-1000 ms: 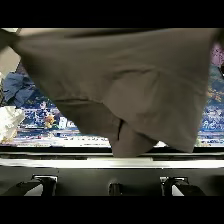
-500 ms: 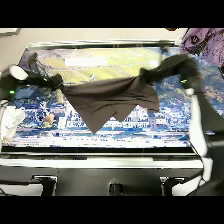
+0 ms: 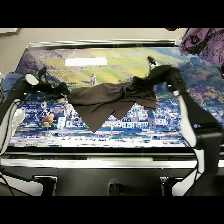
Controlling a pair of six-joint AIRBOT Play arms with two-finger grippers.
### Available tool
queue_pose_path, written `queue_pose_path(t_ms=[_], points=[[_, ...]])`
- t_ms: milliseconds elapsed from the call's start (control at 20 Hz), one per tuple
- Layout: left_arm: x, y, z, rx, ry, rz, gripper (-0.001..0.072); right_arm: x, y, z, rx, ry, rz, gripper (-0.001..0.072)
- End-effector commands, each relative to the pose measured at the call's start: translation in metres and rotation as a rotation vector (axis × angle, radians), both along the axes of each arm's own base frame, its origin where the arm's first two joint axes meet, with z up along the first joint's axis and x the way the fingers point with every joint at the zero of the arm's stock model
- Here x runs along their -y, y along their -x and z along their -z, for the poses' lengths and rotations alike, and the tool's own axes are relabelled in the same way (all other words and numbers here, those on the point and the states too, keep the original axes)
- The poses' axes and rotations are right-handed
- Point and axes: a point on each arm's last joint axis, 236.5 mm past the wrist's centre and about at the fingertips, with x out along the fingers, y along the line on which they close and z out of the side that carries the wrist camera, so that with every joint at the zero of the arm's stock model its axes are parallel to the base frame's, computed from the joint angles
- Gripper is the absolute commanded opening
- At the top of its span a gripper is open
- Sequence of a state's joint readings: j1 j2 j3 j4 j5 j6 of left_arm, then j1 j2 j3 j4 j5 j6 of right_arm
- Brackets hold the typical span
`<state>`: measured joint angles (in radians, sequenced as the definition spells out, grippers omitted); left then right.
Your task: Fold the clothes and pants, and hang the long-sleeved shirts on hangers.
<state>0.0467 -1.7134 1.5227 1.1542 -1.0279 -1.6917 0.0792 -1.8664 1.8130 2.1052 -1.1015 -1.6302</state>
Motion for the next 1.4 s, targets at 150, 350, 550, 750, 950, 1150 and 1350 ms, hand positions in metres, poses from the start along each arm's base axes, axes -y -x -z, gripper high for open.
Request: queue_pose_path(t_ms=[150, 350, 550, 750, 950, 1150, 1350], points=[[-0.044, 0.05, -0.043, -0.039, -0.019, 0.046, 0.0474, 0.161, 0.069, -0.029, -0.119, 0.027, 0.11, 0.0477], [-0.041, 0.066, -0.027, -0.086, -0.009, 0.043, 0.0474, 0.185, 0.099, 0.034, -0.248, -0.098, 0.245, 0.0481], [-0.035, 0.065, -0.026, -0.082, -0.01, 0.051, 0.0473, 0.156, 0.089, 0.072, -0.257, -0.127, 0.227, 0.0481], [-0.034, 0.066, -0.026, -0.082, -0.008, 0.054, 0.0473, 0.138, 0.072, 0.107, -0.251, -0.104, 0.236, 0.048], [-0.033, 0.07, -0.026, -0.107, 0.003, 0.05, 0.0474, 0.11, 0.07, 0.121, -0.279, -0.151, 0.218, 0.0461], [-0.023, 0.08, -0.006, -0.146, 0.085, 0.003, 0.0474, 0.104, 0.066, 0.117, -0.262, -0.155, 0.211, 0.0041], [0.03, 0.084, 0.032, -0.086, 0.278, -0.023, 0.0474, 0.101, 0.069, 0.091, -0.234, -0.154, 0.181, 0.0037]])
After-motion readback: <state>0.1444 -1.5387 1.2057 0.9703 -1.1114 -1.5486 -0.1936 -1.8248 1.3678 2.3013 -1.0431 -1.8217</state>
